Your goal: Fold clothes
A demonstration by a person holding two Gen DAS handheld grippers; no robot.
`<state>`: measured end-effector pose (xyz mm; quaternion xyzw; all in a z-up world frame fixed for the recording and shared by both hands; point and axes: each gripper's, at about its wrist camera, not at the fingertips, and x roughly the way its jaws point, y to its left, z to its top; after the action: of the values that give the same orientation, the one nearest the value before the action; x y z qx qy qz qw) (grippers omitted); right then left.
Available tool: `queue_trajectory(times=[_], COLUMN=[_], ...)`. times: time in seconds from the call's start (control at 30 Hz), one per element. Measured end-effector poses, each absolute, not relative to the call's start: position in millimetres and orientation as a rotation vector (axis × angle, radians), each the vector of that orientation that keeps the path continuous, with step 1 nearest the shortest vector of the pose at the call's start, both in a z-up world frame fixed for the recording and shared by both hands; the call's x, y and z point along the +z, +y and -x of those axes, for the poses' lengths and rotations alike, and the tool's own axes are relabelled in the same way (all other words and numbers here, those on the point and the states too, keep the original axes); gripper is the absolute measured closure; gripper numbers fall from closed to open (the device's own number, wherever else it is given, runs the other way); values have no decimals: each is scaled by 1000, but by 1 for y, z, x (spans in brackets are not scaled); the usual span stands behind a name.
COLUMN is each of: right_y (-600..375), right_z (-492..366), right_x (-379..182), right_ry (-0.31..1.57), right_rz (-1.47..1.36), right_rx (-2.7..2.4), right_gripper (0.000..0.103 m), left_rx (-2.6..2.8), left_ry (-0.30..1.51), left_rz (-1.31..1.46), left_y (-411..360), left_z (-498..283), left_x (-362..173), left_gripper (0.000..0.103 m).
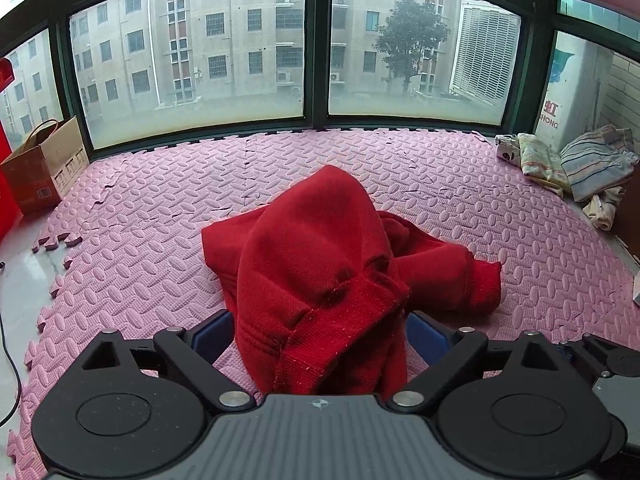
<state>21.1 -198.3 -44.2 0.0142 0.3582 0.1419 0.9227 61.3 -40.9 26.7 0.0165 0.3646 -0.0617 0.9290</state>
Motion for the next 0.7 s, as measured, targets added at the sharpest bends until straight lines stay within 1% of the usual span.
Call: queue_trajectory(times=[0.07, 0.2, 0.33, 0.4, 0.47, 0.5, 0.57, 0.63, 0.7], right_y=[-198, -198, -198, -198, -198, -198, -198, -198, -198], right_z=[-24, -30, -33, -35, -36, -37, -39, -41, -43], right_x=[-44, -44, -44, -44, -44, -44, -44, -44, -44], right_ry=[738, 744, 748, 749, 750, 751, 753, 756, 757], right_rz=[-33, -42, -52, -56, -57, -58, -64, -71, -78], right_rx=[298, 314, 334, 345, 354, 359, 369, 378, 387], right_gripper=[20, 25, 30, 32, 33, 34, 36, 37, 37], left_rx=[-128, -137, -134, -128, -126, -131, -140, -149, -154], left_ry=[747, 754, 772, 779, 795, 804, 807, 802, 787], left_rz=[-41, -52, -71, -95, -107, -108, -107, -78, -31], left_y=[-47, -59, -68, -72, -72, -71, -67, -57, -44], left_z=[-71, -89, -108, -117, -125, -129, -132, -130, -126], left_x=[28, 29, 23, 19, 14, 12, 11, 15, 23], left_gripper=[11, 13, 21, 28, 46, 49, 69, 77, 80])
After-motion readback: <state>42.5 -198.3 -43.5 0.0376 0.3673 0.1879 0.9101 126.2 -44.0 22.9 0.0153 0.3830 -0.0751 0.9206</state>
